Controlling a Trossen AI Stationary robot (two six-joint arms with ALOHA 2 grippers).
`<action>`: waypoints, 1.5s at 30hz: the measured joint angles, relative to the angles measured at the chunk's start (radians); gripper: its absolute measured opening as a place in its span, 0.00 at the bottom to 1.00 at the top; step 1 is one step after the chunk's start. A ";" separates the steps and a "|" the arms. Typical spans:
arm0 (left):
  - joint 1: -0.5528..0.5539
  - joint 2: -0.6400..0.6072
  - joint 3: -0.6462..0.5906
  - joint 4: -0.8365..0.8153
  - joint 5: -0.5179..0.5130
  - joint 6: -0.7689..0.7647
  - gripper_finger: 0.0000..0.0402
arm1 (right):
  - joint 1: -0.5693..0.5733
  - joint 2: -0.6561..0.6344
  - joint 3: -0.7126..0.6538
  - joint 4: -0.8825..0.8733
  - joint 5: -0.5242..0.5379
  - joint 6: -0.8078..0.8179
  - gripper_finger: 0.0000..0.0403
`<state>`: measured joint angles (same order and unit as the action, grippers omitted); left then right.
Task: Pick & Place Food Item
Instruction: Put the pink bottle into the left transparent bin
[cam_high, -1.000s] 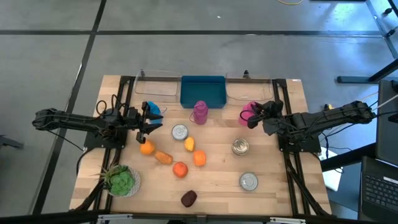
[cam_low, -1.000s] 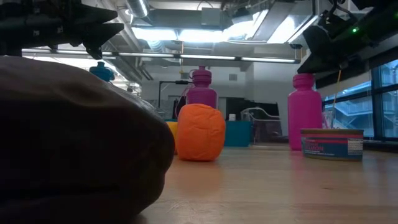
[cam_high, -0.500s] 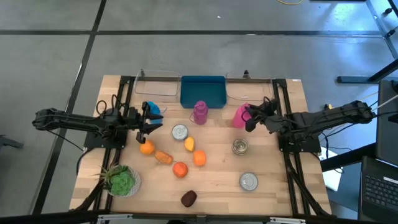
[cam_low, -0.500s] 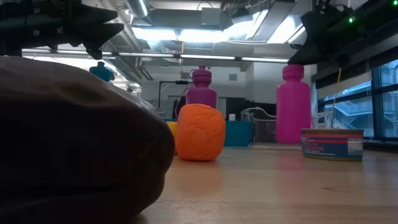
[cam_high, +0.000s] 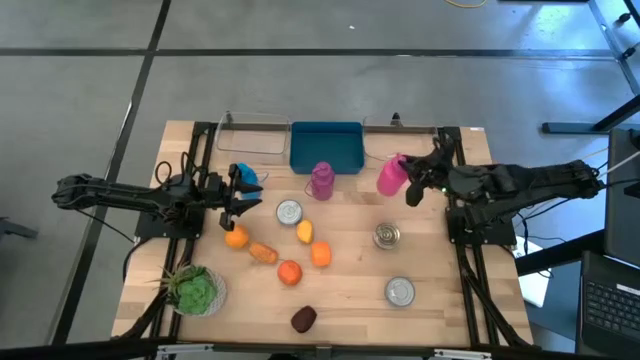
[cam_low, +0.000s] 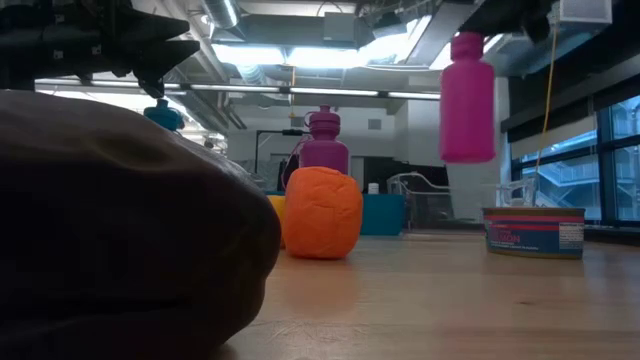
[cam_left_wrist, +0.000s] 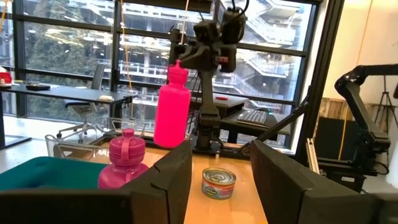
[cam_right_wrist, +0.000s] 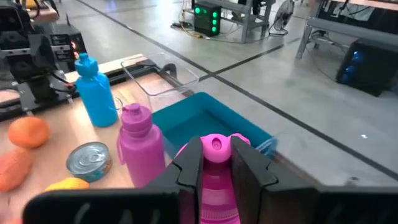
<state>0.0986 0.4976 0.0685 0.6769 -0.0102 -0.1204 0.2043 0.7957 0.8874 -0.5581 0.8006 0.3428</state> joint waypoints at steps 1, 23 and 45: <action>0.000 0.000 0.000 0.000 0.000 -0.001 0.39 | 0.000 0.002 0.031 -0.037 0.006 0.001 0.13; 0.000 0.000 0.000 0.008 -0.019 -0.016 0.39 | -0.156 0.015 0.166 -0.165 0.026 -0.165 0.13; 0.024 0.292 0.379 -0.318 -0.155 0.105 0.39 | -0.342 0.303 0.166 0.369 -0.699 -0.366 0.13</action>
<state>0.1225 0.7892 0.4477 0.3586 -0.1652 -0.0153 -0.1379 1.0985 1.0534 -0.1892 0.1011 -0.0233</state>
